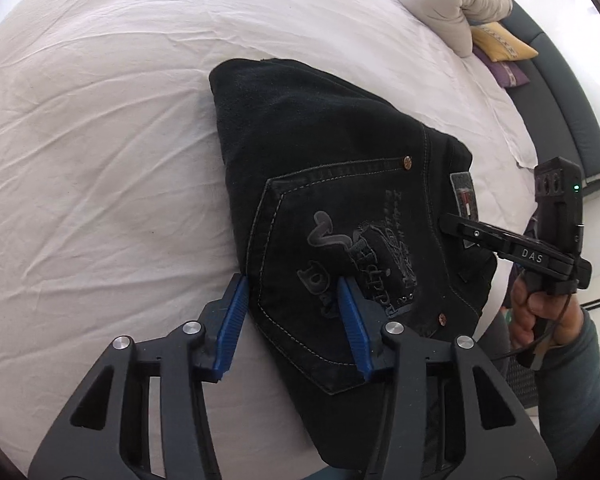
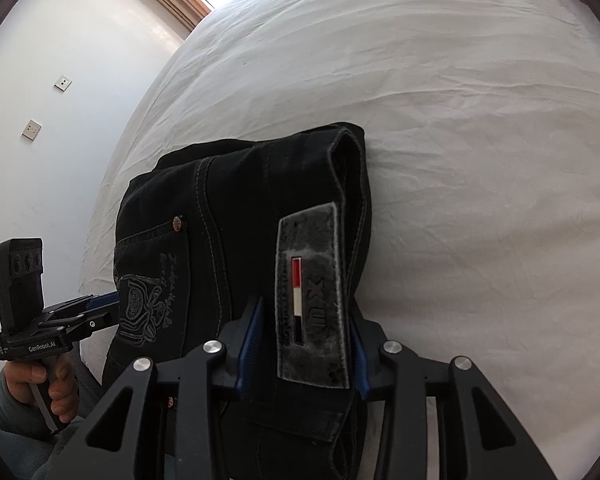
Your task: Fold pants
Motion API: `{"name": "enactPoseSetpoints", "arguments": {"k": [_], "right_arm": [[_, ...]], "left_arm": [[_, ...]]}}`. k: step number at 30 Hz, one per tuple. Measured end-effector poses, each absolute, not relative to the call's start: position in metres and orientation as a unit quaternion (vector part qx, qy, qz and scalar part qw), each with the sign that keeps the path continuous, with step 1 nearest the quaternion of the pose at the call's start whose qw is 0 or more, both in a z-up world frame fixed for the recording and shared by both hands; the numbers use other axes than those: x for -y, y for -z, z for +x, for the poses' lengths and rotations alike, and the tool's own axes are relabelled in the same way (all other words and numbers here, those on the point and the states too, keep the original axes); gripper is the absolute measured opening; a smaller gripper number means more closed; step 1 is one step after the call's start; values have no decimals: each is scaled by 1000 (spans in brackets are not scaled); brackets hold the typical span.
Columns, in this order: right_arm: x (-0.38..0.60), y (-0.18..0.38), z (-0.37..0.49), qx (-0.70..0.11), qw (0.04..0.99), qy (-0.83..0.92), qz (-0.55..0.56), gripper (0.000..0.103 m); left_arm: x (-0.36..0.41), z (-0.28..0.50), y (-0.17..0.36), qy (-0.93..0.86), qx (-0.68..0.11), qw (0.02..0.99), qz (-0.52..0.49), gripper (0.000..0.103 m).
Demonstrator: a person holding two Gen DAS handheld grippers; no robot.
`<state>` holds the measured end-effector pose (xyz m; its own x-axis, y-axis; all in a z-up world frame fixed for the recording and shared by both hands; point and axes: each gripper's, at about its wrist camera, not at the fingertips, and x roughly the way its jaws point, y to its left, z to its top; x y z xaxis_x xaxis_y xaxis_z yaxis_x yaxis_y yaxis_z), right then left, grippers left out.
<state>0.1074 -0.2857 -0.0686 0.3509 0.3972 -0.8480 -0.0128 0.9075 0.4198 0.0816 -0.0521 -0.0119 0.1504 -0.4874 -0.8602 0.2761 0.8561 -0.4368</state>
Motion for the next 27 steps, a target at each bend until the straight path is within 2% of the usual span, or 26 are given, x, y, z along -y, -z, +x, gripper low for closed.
{"name": "enactPoseSetpoints", "arguments": {"k": [1,2,5,8,9,10,27], "right_arm": [[283,67,107,-555,806,-125,163,39],[280,65,107,-554,809,-123,154,38],[270,57,105,-548,820,-117,119,32],[260,49,102,-541,829,-112,91,27],[258,46,101,-537,832,-111,86,21],[255,43,99,-533,835,-109,80,20],[210,-22,98,-453,885,-109,14,17]], "left_arm": [[52,83,12,255,-601,752,-93,39],[51,83,11,256,-599,753,-94,31],[52,82,6,265,-590,758,-90,19],[53,81,1,269,-583,762,-89,17],[53,80,0,269,-581,763,-92,16],[51,81,-1,269,-579,764,-94,16],[10,85,-59,268,-512,808,-112,12]]}}
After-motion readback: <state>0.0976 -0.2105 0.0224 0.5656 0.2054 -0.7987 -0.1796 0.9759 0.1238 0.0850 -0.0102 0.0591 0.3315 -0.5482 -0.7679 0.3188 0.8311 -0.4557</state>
